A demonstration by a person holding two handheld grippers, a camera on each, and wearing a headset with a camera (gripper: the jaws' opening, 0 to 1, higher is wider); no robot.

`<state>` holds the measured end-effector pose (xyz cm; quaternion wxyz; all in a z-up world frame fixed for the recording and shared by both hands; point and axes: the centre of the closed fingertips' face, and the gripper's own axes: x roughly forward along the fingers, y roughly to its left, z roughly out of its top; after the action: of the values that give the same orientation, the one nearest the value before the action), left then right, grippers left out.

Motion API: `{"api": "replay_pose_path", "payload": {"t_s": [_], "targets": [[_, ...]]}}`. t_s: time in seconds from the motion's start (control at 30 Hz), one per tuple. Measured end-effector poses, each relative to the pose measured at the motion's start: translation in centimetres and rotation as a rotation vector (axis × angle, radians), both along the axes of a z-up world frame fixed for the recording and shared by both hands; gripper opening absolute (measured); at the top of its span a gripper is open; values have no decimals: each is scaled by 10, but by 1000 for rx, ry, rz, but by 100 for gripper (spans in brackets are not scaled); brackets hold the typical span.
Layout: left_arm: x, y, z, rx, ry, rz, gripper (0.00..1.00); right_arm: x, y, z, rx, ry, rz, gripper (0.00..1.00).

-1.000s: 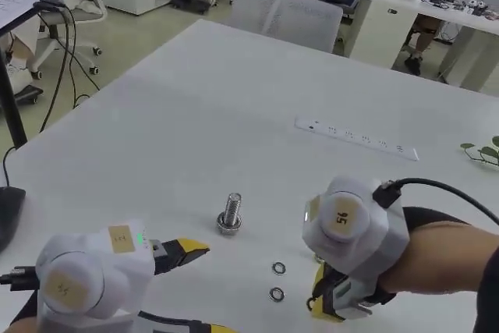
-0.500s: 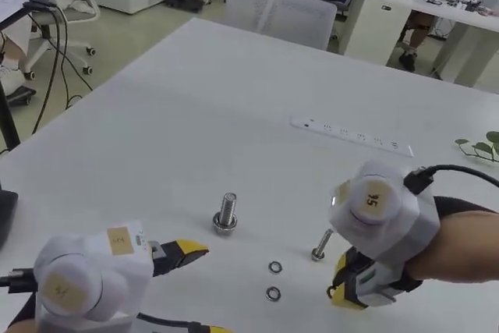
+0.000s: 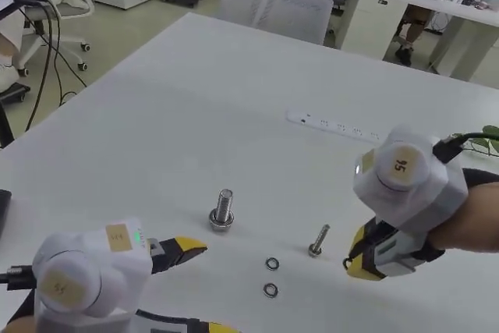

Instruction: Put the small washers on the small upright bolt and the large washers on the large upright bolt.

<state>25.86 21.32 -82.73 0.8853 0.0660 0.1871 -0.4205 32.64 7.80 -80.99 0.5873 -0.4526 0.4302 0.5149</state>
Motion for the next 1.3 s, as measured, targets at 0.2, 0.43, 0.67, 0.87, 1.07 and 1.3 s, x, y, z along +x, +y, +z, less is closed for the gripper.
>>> {"api": "replay_pose_path", "payload": {"t_s": [0.2, 0.43, 0.67, 0.87, 1.07, 1.3], "targets": [[2, 0, -1, 3, 6, -1, 66, 10, 2, 7, 4, -14, 2, 14], [3, 0, -1, 2, 8, 1, 66, 23, 10, 14, 6, -29, 20, 14], [5, 0, -2, 1, 9, 4, 66, 32, 21, 18, 8, -43, 41, 14], [5, 0, -2, 2, 10, 7, 66, 37, 29, 14, 6, -42, 57, 14], [5, 0, -3, 1, 13, 11, 66, 42, 28, 7, -1, -34, 59, 14], [5, 0, -6, 3, 19, 12, 66, 43, 28, 2, -10, -27, 65, 14]]}}
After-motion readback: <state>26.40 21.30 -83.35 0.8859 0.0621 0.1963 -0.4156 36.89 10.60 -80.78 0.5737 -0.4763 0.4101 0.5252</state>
